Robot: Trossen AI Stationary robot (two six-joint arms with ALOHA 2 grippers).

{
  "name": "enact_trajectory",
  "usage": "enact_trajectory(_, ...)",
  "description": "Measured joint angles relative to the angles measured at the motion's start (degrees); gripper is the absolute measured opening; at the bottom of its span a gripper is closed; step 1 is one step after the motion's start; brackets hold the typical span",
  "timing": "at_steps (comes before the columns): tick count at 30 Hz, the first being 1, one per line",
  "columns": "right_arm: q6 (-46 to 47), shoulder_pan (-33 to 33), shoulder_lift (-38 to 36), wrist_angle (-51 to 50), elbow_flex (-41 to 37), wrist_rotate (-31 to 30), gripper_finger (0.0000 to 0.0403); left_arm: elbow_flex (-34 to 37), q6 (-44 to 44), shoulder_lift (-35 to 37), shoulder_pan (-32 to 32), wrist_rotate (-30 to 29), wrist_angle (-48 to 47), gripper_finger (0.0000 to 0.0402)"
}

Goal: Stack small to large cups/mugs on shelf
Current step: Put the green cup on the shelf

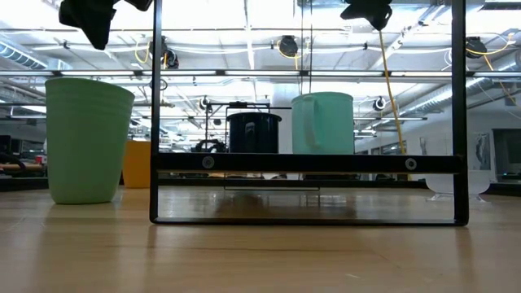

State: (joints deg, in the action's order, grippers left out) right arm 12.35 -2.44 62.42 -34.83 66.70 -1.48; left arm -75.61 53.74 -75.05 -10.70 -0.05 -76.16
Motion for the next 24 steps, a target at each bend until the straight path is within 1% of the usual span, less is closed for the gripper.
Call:
enact_trajectory(2, 0.0, 0.0, 0.1, -0.2, 0.0, 0.0, 0.0144, 0.0, 0.4, 0.0, 0.0, 0.0, 0.7, 0.0065)
enact_trajectory(7, 0.0, 0.0, 0.1, -0.1, 0.0, 0.0, 0.0144, 0.1, -0.6, -0.6, 0.0, 2.8, 1.2, 0.0065)
enact_trajectory(11, 0.0, 0.0, 0.1, 0.0, 0.0, 0.0, 0.0144, 1.6, -1.1, -1.8, 0.0, 4.9, 0.7, 0.0065)
enact_trajectory(24, 0.5, 0.0, 0.1, 0.4, 0.0, 0.0, 0.0144, 2.0, -5.1, -5.2, -0.2, 5.7, 0.5, 0.0065)
